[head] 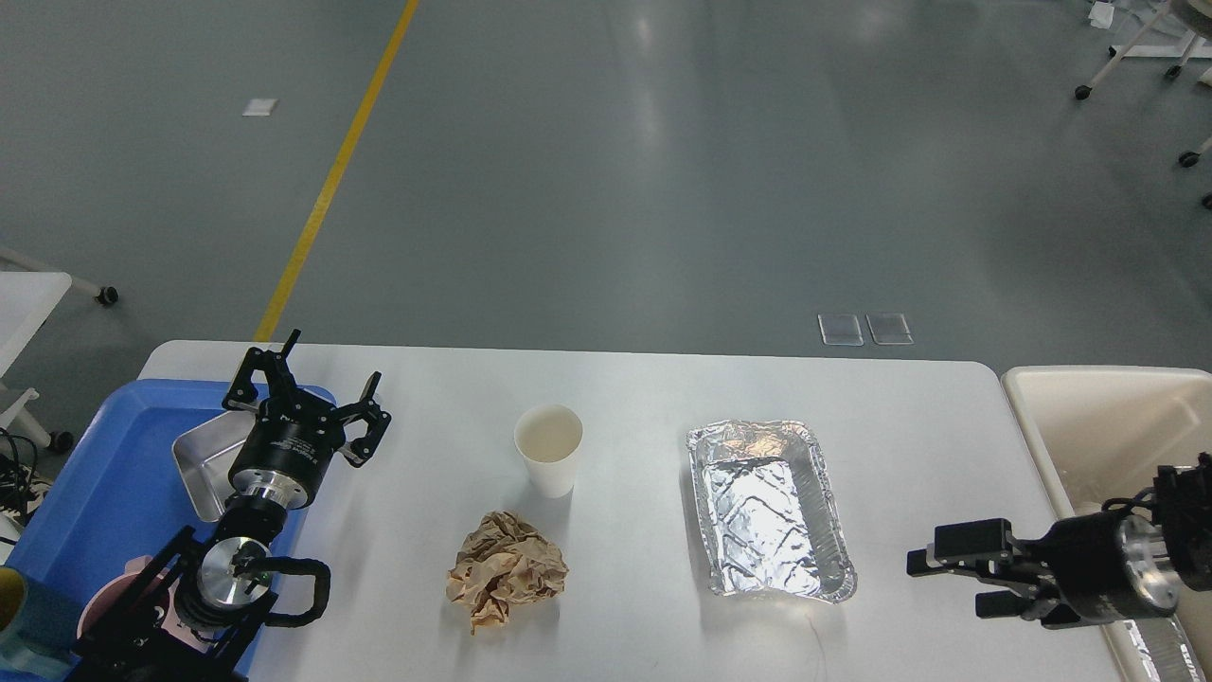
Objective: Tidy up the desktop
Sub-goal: 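Lower the right gripper to the near edge of the foil tray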
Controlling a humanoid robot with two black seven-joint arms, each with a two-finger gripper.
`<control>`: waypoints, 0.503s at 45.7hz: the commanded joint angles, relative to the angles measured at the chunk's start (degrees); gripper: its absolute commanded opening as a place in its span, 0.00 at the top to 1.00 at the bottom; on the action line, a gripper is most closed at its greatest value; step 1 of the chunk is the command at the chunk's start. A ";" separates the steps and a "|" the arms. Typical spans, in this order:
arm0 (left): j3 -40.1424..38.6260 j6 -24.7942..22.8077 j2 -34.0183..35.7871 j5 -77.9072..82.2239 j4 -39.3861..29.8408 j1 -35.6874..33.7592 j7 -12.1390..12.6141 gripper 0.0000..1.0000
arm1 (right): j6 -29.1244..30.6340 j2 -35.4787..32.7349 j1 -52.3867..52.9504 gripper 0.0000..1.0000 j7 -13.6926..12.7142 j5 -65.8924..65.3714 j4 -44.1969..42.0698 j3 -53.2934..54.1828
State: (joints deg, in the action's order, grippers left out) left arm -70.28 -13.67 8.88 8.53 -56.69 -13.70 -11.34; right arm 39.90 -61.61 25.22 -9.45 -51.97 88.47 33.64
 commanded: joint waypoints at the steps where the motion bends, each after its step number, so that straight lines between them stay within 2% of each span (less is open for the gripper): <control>1: 0.58 0.67 0.00 0.00 0.00 -0.36 0.00 0.03 | -0.61 4.56 -2.81 0.00 -7.50 5.91 -0.84 0.72; 18: 2.16 0.75 0.00 0.00 0.00 -0.27 0.00 0.03 | -11.86 16.43 -5.62 0.00 -8.12 7.50 -5.58 0.99; 23: 2.25 0.75 -0.09 0.09 0.00 -0.27 0.00 0.03 | -13.27 18.81 -7.11 0.00 -8.21 7.50 -6.46 0.99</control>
State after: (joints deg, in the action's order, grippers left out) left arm -68.19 -12.92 8.78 8.53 -56.69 -13.97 -11.34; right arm 28.27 -45.19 19.52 -17.56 -44.47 82.85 34.65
